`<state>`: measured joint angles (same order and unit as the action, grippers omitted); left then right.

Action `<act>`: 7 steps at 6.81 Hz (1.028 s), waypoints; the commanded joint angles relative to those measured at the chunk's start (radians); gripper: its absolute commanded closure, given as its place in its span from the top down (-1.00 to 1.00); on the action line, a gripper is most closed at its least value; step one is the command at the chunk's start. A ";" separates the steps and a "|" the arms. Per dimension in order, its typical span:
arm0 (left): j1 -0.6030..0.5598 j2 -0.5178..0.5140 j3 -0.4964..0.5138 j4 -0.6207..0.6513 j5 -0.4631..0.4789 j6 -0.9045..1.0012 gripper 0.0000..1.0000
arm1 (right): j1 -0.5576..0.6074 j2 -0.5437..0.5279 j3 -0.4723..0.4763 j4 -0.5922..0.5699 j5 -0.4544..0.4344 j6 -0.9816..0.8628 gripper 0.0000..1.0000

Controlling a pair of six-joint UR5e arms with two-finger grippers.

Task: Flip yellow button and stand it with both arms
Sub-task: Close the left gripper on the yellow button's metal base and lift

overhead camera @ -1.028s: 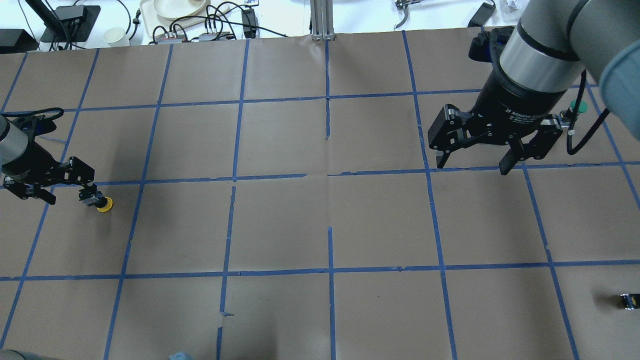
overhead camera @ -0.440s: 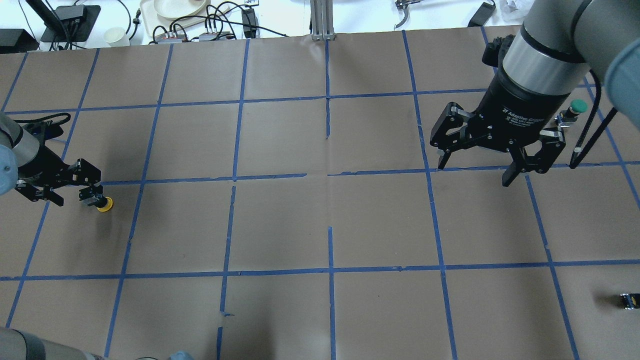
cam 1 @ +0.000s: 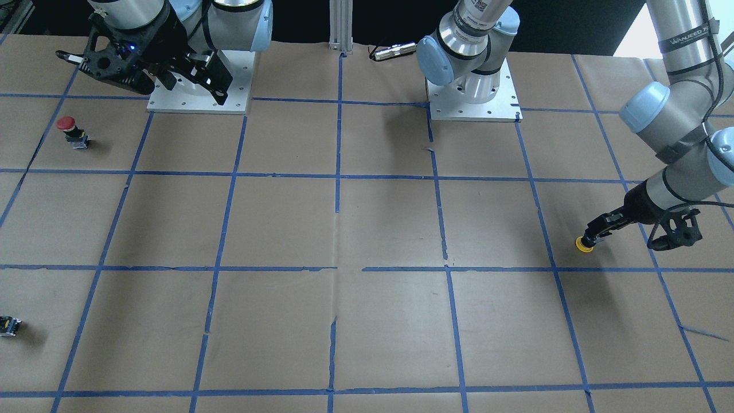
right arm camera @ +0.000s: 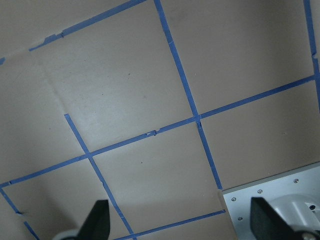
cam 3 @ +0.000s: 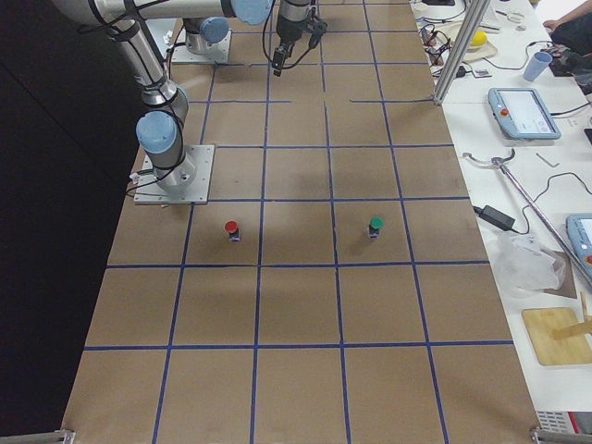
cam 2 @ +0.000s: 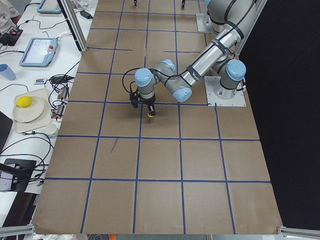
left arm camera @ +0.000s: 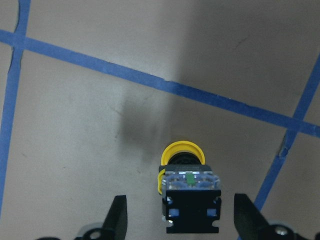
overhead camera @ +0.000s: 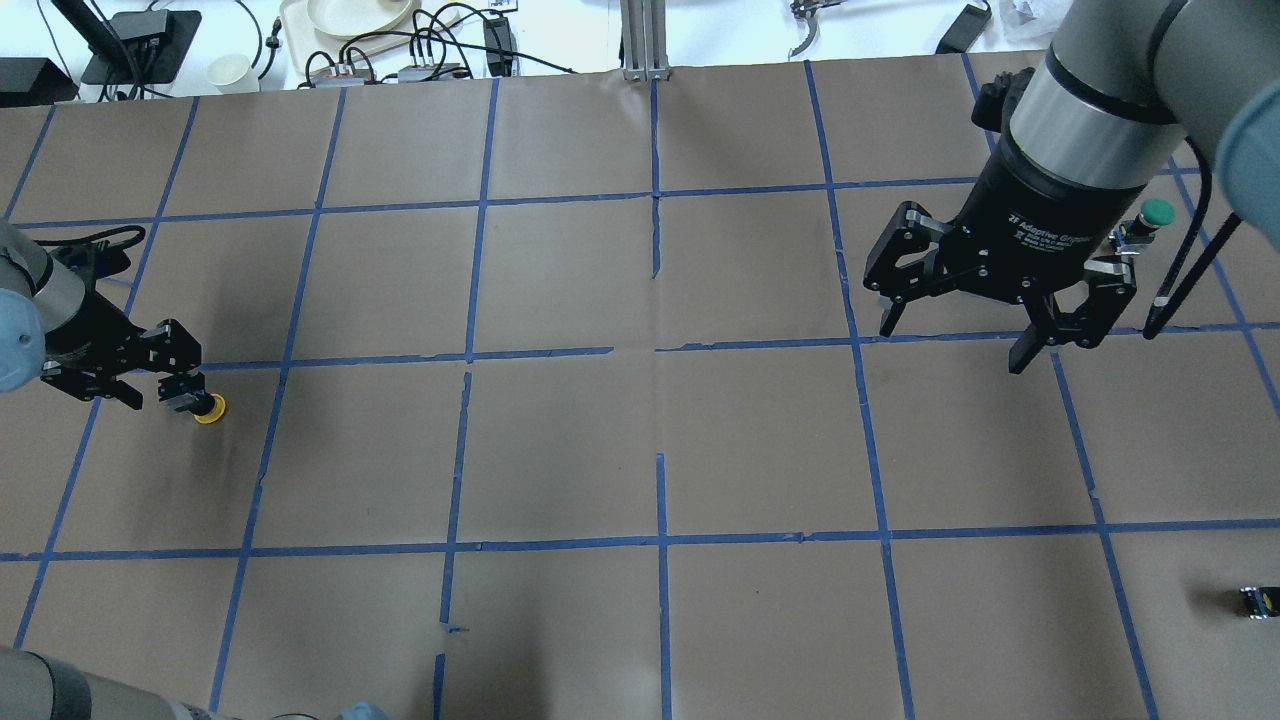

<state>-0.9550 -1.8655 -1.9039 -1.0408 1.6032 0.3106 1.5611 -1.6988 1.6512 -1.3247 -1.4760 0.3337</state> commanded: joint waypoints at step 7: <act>-0.219 0.159 0.020 -0.220 -0.572 0.127 -0.91 | -0.004 0.065 -0.013 -0.199 0.429 0.442 1.00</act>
<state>-1.1041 -1.7404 -1.8726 -1.2282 1.2123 0.4147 1.5590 -1.6443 1.6402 -1.4908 -1.1248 0.7164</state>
